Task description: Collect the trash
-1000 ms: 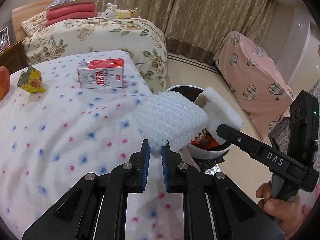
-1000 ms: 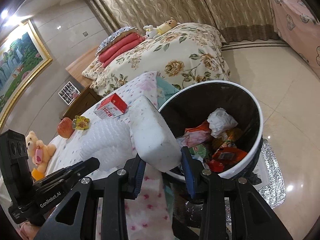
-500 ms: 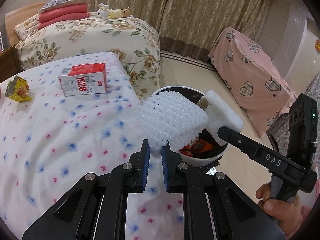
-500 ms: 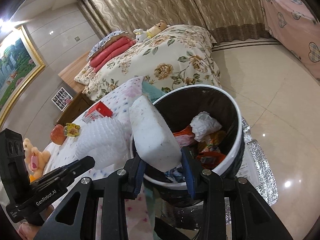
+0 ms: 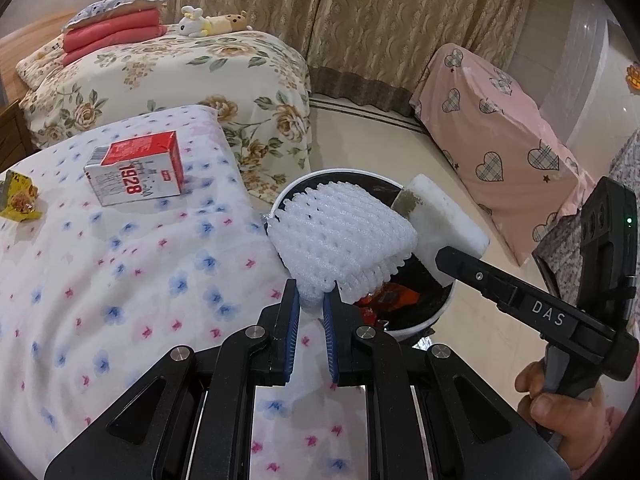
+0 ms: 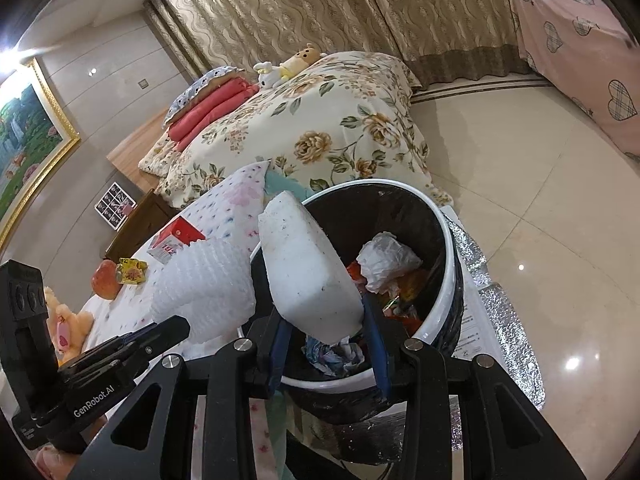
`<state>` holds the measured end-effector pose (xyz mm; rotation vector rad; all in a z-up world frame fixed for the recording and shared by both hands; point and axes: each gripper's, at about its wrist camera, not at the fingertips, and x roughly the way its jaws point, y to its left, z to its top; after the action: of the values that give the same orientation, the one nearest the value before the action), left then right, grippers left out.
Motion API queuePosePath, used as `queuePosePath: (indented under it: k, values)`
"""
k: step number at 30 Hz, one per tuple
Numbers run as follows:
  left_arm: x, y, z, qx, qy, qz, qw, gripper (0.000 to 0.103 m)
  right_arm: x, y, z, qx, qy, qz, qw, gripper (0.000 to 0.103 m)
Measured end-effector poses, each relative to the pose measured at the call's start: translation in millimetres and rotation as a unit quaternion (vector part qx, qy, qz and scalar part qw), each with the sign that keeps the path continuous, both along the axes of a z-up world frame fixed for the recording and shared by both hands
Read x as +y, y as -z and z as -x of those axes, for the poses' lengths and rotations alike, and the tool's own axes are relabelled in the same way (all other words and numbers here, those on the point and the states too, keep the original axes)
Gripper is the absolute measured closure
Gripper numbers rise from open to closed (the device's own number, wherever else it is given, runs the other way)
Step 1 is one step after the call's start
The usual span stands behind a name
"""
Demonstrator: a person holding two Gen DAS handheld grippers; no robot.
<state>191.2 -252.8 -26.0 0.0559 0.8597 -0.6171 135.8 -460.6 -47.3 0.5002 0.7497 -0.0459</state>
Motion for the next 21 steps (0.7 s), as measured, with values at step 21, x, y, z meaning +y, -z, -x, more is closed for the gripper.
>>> queuePosePath:
  k: [21]
  values:
    - [-23.1,7.7,-11.1,0.007,0.010,-0.015,0.9998,0.092,-14.3,3.7,-12.3,0.009,0.005,0.004,1.000,0.067]
